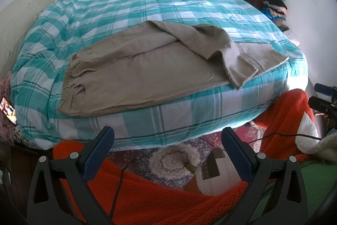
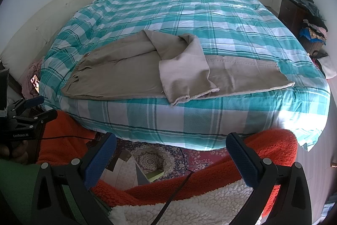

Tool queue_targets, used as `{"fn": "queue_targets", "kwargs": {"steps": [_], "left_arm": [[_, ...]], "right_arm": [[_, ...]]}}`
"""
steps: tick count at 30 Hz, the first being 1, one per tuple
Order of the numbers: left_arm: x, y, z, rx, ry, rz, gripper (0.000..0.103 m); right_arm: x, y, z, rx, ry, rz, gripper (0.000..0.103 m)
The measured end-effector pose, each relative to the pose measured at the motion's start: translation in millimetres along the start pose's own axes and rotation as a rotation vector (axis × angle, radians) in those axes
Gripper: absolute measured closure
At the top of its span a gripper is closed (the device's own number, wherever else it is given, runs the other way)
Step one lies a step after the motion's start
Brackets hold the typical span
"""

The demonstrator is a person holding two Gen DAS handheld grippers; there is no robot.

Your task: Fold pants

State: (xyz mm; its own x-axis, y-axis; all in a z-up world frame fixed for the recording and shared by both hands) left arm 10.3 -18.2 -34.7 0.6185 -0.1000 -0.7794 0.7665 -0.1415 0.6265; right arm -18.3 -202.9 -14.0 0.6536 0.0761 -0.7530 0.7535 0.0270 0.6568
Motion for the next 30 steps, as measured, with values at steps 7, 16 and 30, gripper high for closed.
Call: {"fn": "queue_targets", "kwargs": {"steps": [7,16,30], "left_arm": [[-1,-1,1,0.004,0.003,0.009,0.001],[-1,4,-1,0.002,-0.002,0.025,0.001],[0,6,-14,-0.034,0.023,0.018,0.001]], "right_arm": [[1,0,-1,-0.002,0.004,0.0,0.0],[27,22,28,-0.087,-0.105,0.086,0.0],[209,34,-64,-0.652,-0.175,0.038,0.009]]}}
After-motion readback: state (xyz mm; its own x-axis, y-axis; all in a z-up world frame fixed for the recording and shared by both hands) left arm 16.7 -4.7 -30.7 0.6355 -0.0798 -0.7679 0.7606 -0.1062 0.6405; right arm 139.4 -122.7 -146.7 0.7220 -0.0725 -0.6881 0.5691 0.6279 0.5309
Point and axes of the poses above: each gripper's, at about its wrist camera, not at the fingertips, and x roughly the way its jaws point, z to its right, y to its top, the point moved 2 cm from there along x, roughly the way its jaws point, and after that the axes turned 8 degrees about z, right-handed, at the moved point
